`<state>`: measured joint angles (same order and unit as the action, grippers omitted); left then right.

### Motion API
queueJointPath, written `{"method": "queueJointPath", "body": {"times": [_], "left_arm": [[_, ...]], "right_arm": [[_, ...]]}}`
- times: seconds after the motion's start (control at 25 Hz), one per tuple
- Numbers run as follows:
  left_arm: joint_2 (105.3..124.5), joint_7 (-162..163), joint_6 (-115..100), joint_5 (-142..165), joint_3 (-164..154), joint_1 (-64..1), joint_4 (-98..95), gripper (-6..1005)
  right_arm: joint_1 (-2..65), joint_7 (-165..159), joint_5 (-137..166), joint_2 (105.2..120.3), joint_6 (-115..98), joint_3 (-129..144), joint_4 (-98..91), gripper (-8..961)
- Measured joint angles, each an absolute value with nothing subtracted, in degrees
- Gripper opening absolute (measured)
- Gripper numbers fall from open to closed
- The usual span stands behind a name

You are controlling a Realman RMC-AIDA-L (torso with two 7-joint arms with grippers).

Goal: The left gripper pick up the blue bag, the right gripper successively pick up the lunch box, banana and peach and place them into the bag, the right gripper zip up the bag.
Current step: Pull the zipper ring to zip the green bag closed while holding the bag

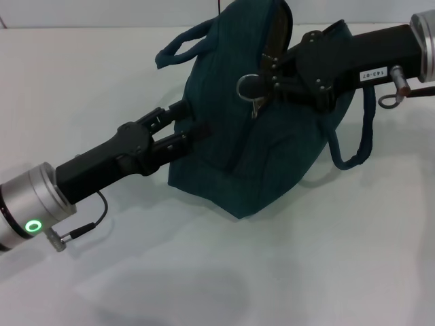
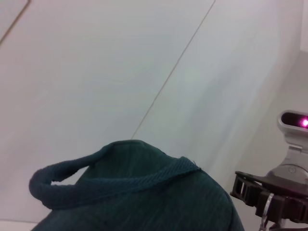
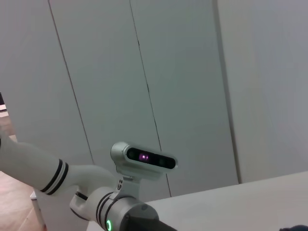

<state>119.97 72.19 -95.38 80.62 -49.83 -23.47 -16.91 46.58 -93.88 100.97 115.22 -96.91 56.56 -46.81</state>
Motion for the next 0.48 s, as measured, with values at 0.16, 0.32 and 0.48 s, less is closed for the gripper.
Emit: {"method": "queueJointPath", "body": {"times": [0.16, 0.32, 0.48], "left_arm": [[119.97, 69.43, -95.36, 80.08, -50.02, -23.53, -16.17, 894], [120.11, 67.56, -95.35, 80.17, -50.24, -24.15, -15.31, 894], [120.20, 63.39, -95.24, 80.19, -50.30, -25.32, -13.09, 894]], "right_arm": [[46.62, -94.34, 100.91, 115.23, -97.00, 56.58, -46.71, 29], [46.62, -94.53, 100.85, 115.26, -96.94, 57.11, -46.68, 30], [46.51, -94.55, 100.63, 115.29, -96.92, 57.39, -46.67, 30]]}}
